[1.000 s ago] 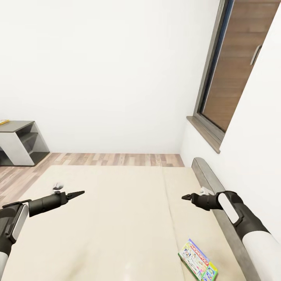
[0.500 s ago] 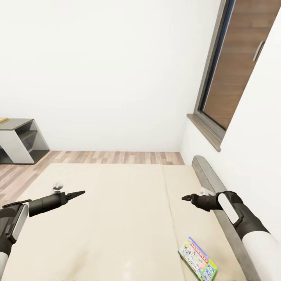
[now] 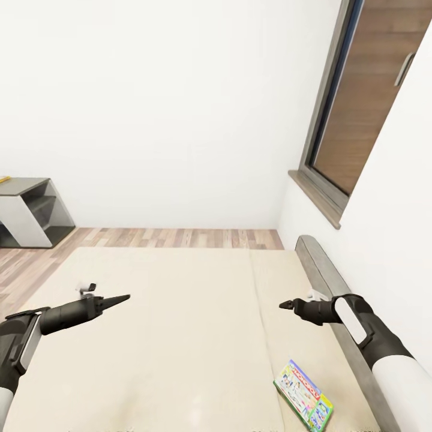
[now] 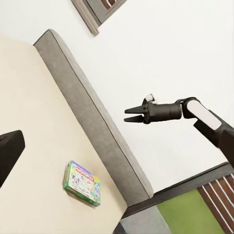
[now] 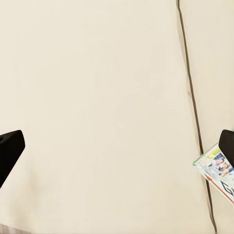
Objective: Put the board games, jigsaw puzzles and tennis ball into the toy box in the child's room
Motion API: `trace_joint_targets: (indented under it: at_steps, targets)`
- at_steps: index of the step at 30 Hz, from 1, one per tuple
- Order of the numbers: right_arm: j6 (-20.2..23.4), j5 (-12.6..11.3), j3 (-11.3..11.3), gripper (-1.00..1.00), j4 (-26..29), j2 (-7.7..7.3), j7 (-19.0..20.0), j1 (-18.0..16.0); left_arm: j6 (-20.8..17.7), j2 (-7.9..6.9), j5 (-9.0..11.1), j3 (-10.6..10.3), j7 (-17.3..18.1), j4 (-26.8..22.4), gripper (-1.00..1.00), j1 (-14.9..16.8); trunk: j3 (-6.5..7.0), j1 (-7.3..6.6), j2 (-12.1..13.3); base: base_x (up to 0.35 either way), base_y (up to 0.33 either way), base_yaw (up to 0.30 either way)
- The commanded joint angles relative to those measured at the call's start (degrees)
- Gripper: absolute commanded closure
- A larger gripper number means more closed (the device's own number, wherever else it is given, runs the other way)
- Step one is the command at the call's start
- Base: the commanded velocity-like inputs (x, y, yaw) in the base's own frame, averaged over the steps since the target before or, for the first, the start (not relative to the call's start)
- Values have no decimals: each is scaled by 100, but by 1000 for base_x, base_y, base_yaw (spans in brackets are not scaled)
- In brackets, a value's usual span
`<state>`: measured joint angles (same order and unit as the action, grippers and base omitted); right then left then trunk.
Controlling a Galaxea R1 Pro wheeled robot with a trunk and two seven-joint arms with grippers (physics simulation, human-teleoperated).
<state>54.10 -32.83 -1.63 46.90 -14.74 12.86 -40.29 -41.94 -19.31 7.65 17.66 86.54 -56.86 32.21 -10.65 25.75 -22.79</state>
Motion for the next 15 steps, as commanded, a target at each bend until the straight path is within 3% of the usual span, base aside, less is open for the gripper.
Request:
trace_joint_targets:
  at_steps: [1, 15]
  targets:
    - [12, 51, -13, -100, 1, -4, 51, -5, -60, -1, 1, 0, 28, -1, -100, 4, -22, 3, -13, 0, 0, 0]
    - [-6, 46, -147, -100, -68, -3, 42, -17, -60, 5, 4, -7, 59, -1, -100, 4, -154, 3, -13, 0, 0, 0]
